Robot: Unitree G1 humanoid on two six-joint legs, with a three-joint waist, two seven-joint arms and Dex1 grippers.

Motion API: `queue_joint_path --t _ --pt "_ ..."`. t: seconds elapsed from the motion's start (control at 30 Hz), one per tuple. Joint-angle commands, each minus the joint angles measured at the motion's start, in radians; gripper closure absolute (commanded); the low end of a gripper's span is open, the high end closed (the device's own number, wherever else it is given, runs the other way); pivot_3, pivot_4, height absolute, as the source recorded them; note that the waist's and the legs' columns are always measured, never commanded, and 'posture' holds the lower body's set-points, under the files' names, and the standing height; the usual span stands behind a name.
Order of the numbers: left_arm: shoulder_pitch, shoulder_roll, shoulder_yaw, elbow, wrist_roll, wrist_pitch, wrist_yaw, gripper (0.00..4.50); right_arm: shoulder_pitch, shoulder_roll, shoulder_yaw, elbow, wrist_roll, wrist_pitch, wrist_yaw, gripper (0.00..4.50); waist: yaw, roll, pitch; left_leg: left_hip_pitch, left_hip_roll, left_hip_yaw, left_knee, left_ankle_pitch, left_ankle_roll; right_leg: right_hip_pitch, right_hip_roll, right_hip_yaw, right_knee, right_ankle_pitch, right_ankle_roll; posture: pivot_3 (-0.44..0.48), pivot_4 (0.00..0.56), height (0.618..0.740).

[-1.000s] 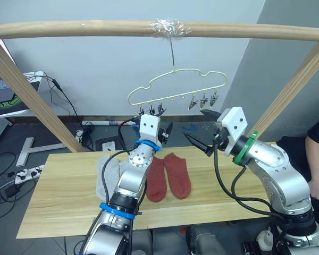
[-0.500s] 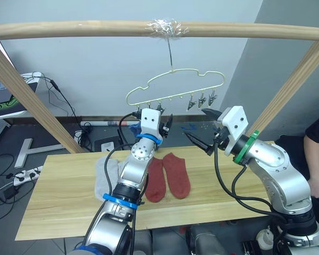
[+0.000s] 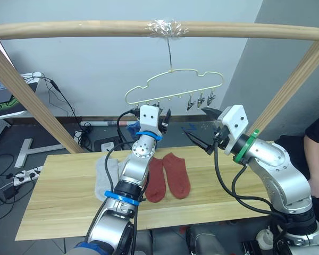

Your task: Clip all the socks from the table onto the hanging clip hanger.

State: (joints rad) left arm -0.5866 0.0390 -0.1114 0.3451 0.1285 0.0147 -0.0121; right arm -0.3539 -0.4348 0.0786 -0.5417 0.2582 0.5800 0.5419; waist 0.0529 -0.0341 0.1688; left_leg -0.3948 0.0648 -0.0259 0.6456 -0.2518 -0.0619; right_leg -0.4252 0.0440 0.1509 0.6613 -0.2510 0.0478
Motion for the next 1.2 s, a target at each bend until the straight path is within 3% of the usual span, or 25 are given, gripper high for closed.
queue_joint_path --t 0.03,0.4,0.5,0.63,0.8,1.0,1.2 --pt "-0.03 -0.002 0.004 -0.02 0.001 -0.028 -0.002 1.79 -0.016 -0.005 -0.011 -0.039 0.014 -0.006 -0.002 0.0 0.0 0.0 0.0 0.0 0.0 0.0 0.0 0.0 0.0 0.0 0.0 0.0 0.0 0.0 0.0 0.147 0.132 0.74" --pt "-0.036 0.001 0.012 -0.01 -0.006 -0.04 -0.002 1.79 -0.013 -0.006 -0.009 -0.042 0.014 -0.004 -0.003 0.0 0.0 0.0 0.0 0.0 0.0 0.0 0.0 0.0 0.0 0.0 0.0 0.0 0.001 0.0 0.0 0.146 0.127 0.74" --pt "-0.034 -0.001 0.014 -0.013 -0.008 -0.043 -0.005 2.31 -0.011 -0.005 -0.01 -0.045 0.014 -0.003 -0.004 0.0 0.0 0.0 0.0 0.0 0.0 0.0 0.001 0.0 0.0 0.0 0.0 0.0 0.001 0.0 0.0 0.146 0.129 0.74" --pt "-0.034 -0.003 0.015 -0.013 -0.01 -0.046 -0.006 3.48 -0.011 -0.004 -0.008 -0.045 0.013 -0.003 -0.004 0.0 0.0 0.0 0.0 0.0 0.0 0.0 0.001 0.0 0.0 0.0 0.0 0.0 0.001 0.0 0.0 0.146 0.131 0.74" --pt "-0.031 -0.005 0.015 -0.018 -0.015 -0.046 -0.01 4.48 -0.023 0.01 0.006 -0.042 0.009 -0.003 -0.013 0.0 0.0 0.0 0.0 0.001 0.0 0.0 0.001 0.0 0.0 0.001 0.0 0.0 0.002 0.0 0.0 0.147 0.134 0.74" --pt "-0.032 -0.006 0.033 -0.033 -0.066 0.0 -0.064 4.48 -0.017 0.074 0.064 0.031 -0.045 -0.008 -0.083 0.0 0.0 0.0 0.0 0.002 0.0 0.0 0.001 0.0 0.0 0.002 0.0 0.0 0.002 0.0 0.0 0.153 0.14 0.74" --pt "-0.029 0.0 0.059 -0.092 -0.151 0.1 -0.152 4.48 0.063 0.117 0.172 0.309 -0.186 -0.08 -0.158 0.0 0.001 -0.001 -0.001 0.004 0.0 0.001 0.001 0.0 0.0 0.003 0.0 0.0 0.002 0.0 0.0 0.159 0.144 0.74"
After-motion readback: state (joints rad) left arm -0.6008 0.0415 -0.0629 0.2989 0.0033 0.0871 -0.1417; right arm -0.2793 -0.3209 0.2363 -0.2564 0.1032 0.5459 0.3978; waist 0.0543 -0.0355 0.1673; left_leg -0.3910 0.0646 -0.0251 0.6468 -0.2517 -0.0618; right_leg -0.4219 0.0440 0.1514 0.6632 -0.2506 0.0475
